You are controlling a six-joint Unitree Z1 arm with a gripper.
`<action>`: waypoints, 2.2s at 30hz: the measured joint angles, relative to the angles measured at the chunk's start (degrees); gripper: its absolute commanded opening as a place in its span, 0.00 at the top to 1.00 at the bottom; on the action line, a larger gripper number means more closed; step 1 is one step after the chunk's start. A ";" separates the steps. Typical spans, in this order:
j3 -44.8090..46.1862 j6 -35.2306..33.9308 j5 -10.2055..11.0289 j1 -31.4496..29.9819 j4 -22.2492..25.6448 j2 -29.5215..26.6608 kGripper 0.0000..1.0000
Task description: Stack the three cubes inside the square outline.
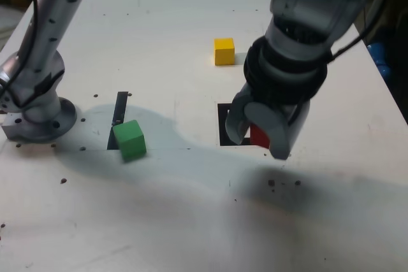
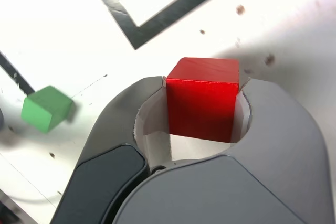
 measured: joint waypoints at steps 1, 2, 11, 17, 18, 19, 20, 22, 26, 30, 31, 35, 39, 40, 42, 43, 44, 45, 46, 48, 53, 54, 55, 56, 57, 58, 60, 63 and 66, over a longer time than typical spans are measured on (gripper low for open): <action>0.44 -1.03 -0.31 0.82 -0.10 -0.20 0.58; 0.90 -2.02 -0.59 1.57 -0.21 -0.35 0.58; 9.22 -6.68 -3.04 8.41 -4.29 -3.62 0.58; 14.57 -6.69 -4.77 11.27 -7.79 -4.64 0.58; 15.16 -6.60 -4.91 11.71 -8.28 -4.76 0.58; 15.59 -6.52 -5.03 12.00 -8.69 -4.88 0.58; 16.01 -6.46 -5.16 12.16 -9.07 -5.02 0.58; 16.79 -6.43 -5.46 12.21 -9.78 -5.25 0.58; 17.84 -6.34 -5.91 12.74 -11.01 -5.26 0.58; 18.79 -5.91 -6.01 13.66 -12.09 -5.26 0.58; 19.14 -5.75 -6.03 13.92 -12.50 -5.26 0.58; 20.70 -5.19 -6.19 15.02 -14.10 -5.26 0.58; 21.83 -4.75 -6.58 15.49 -15.49 -5.24 0.57; 21.96 -4.65 -6.67 15.50 -15.87 -5.20 0.56; 22.19 -4.43 -6.77 15.60 -16.41 -5.06 0.47; 22.30 -4.26 -6.79 15.68 -16.66 -5.00 0.39; 22.48 -4.00 -6.83 15.79 -17.00 -4.96 0.31; 22.70 -3.80 -6.90 15.90 -17.32 -4.95 0.19; 23.03 -3.61 -6.99 16.01 -17.63 -4.95 0.11; 23.60 -3.44 -7.11 16.18 -17.97 -4.92 0.02; 25.02 -3.23 -7.38 16.93 -18.59 -4.91 0.00; 25.13 -3.23 -7.38 17.06 -18.68 -4.91 0.00; 25.19 -3.23 -7.38 17.14 -18.76 -4.91 0.00; 25.24 -3.22 -7.38 17.17 -18.83 -4.91 0.00; 25.25 -3.21 -7.30 17.17 -18.86 -4.92 0.00; 25.26 -3.20 -7.13 17.17 -18.86 -4.97 0.00; 25.38 -3.18 -6.56 17.17 -18.84 -5.43 0.01; 25.73 -3.17 -5.46 17.22 -18.32 -7.43 0.01; 26.39 -3.06 -4.27 18.05 -17.48 -9.58 0.01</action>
